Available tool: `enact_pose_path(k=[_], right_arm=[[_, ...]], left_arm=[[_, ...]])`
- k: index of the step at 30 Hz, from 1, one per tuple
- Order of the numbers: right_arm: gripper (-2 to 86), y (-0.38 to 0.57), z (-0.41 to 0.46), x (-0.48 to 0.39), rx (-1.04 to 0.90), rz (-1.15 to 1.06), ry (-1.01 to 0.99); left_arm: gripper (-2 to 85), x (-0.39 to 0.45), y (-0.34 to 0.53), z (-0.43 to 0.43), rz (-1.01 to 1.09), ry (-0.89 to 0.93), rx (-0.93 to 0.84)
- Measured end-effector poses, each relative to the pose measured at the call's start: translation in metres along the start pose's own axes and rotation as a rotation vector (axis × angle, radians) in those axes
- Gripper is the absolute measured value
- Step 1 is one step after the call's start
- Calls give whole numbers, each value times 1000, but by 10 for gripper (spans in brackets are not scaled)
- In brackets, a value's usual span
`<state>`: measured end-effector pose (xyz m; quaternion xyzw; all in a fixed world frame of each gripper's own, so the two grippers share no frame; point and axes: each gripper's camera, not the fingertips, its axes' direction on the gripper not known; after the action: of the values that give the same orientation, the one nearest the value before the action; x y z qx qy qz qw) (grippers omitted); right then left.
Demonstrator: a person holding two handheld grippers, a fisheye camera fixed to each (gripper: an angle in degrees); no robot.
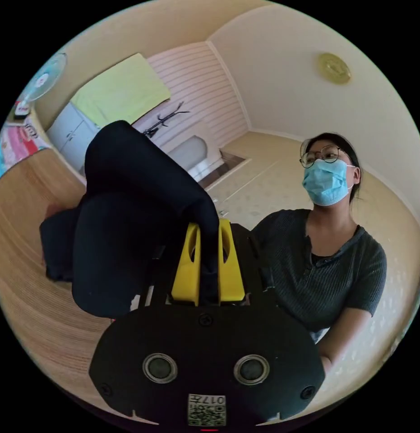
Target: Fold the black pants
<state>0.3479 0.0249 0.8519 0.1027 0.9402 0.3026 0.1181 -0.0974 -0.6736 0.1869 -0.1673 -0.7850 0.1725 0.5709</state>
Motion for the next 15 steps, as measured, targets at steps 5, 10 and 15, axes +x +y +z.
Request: enact_pose_path(k=[5, 10, 15], right_arm=[[94, -60, -17, -151, 25, -204, 447], [105, -101, -75, -153, 200, 55, 1000], [121, -77, -206, -31, 280, 589, 1301]], left_arm=[[64, -19, -113, 35, 88, 177, -11], [86, -115, -146, -4, -347, -241, 4], [86, -178, 13, -58, -955, -581, -174]])
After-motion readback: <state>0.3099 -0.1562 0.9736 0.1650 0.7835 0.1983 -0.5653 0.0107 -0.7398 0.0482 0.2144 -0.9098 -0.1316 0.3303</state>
